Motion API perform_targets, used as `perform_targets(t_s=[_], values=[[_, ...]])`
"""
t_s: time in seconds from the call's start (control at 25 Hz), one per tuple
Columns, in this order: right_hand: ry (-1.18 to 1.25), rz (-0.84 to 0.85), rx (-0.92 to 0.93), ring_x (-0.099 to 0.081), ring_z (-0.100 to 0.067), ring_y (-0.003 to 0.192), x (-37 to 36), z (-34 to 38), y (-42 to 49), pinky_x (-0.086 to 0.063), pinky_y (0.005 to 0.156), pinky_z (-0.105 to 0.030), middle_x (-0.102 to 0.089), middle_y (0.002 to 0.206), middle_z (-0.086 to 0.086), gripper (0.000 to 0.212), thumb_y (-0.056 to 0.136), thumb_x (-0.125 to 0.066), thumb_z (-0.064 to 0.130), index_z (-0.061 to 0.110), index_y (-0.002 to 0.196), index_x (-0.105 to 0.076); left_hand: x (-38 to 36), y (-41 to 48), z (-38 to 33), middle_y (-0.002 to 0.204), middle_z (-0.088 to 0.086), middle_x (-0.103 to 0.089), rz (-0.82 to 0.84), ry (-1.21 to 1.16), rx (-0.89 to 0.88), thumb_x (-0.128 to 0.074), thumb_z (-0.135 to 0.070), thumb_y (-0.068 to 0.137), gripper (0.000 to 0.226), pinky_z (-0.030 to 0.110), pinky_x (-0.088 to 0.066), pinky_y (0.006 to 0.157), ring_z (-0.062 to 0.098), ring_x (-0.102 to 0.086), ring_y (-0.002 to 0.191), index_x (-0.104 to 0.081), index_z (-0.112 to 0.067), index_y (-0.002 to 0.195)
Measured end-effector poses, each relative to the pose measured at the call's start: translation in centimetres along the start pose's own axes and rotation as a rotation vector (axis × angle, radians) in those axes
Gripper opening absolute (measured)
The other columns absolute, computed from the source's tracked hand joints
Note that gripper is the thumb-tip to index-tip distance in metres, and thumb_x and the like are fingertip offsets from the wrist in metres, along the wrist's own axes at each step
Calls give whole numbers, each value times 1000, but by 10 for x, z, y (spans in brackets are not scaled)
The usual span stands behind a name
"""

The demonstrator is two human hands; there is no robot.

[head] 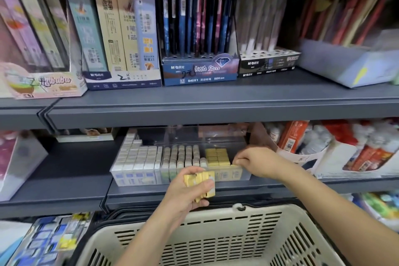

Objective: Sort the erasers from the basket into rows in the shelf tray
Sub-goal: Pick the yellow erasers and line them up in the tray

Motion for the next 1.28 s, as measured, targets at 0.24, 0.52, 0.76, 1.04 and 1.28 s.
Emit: perform_targets(t_s=[0.24,0.52,0.76,1.04,1.28], values=[[-66,14,74,-53,-16,112,3,9,-8,-37,98,-35,-61,122,5,32,99,-34,29,24,115,-62,-22,1,0,86,10,-70,16,-207,66,-77,-11,55,50,29,-54,54,19,-68,67,-61,-16,102],[461,-194,246,-53,2,80,5,41,-49,-41,74,-12,-52,88,22,34,84,-62,40,29,116,-62,-38,-2,-1,88,13,-71,143,-266,75,-76,-11,64,47,30,-54,55,23,-68,76,-60,-11,108],[785,-186,101,-55,-10,64,9,32,-56,-50,66,-27,-59,71,0,11,75,-75,24,25,80,-65,-50,-4,0,90,18,-71,203,-240,55,-70,0,67,38,33,-57,60,29,-70,80,-60,-10,103],[906,-96,31,-65,-3,73,11,17,-60,-52,68,-15,-71,89,-2,19,83,-64,3,13,98,-68,-44,-2,-2,85,9,-74,121,-138,7,-66,10,76,38,26,-56,59,23,-71,78,-57,-11,107],[420,-304,15,-59,1,93,42,5,-41,-41,78,-9,-65,110,4,24,89,-57,10,19,110,-66,-38,4,-7,81,6,-74,75,-135,-48,-71,4,75,37,25,-55,58,22,-71,80,-57,-15,103]])
Point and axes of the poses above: each hand's wrist, its own y-axis towards the middle knuckle, its own x-axis out of the back of the hand, z = x × y, the point moved 4 cm from there along y, towards the middle knuckle
